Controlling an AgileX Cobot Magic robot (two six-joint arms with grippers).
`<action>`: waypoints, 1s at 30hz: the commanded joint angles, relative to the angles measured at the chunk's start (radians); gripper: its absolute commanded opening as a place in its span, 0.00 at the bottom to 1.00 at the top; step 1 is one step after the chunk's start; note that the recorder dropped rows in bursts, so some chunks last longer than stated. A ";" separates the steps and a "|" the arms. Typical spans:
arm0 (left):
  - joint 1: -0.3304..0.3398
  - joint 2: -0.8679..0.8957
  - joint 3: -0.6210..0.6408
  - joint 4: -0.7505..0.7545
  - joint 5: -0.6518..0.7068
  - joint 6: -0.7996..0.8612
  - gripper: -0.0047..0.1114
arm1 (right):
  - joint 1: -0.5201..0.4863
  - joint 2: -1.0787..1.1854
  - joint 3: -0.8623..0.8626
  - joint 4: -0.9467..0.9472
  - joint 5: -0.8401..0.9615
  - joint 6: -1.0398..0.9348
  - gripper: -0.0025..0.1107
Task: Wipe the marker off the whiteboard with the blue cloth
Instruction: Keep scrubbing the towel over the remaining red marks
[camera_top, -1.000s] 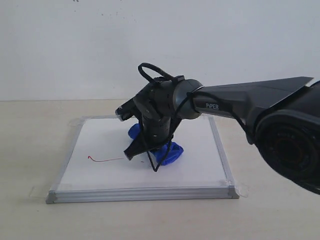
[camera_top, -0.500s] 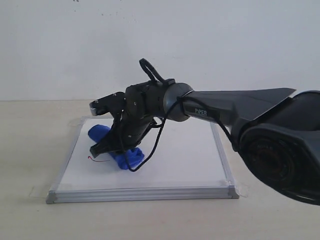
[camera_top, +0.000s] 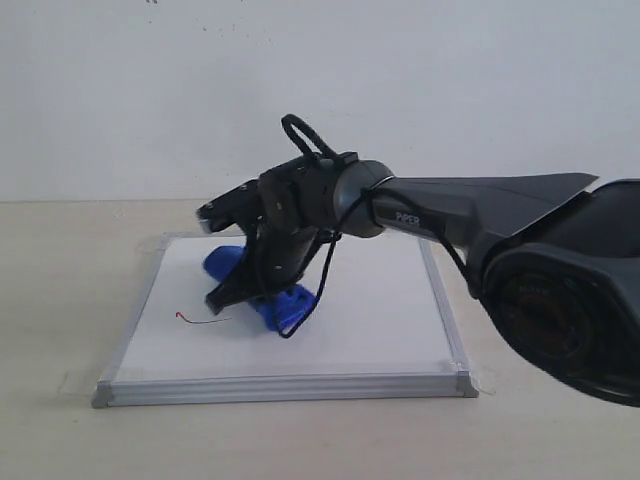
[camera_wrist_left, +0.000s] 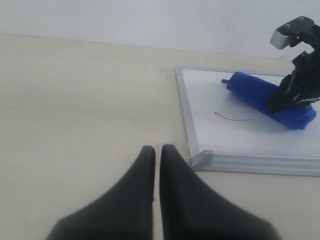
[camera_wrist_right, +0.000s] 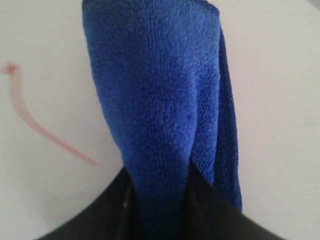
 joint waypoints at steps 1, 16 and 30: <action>-0.005 -0.002 -0.001 -0.009 -0.002 -0.008 0.07 | 0.064 0.026 0.014 0.204 0.040 -0.129 0.02; -0.005 -0.002 -0.001 -0.009 -0.002 -0.008 0.07 | 0.030 0.024 0.014 -0.270 0.256 0.154 0.02; -0.005 -0.002 -0.001 -0.009 -0.002 -0.008 0.07 | 0.000 0.024 0.014 -0.224 0.200 0.156 0.02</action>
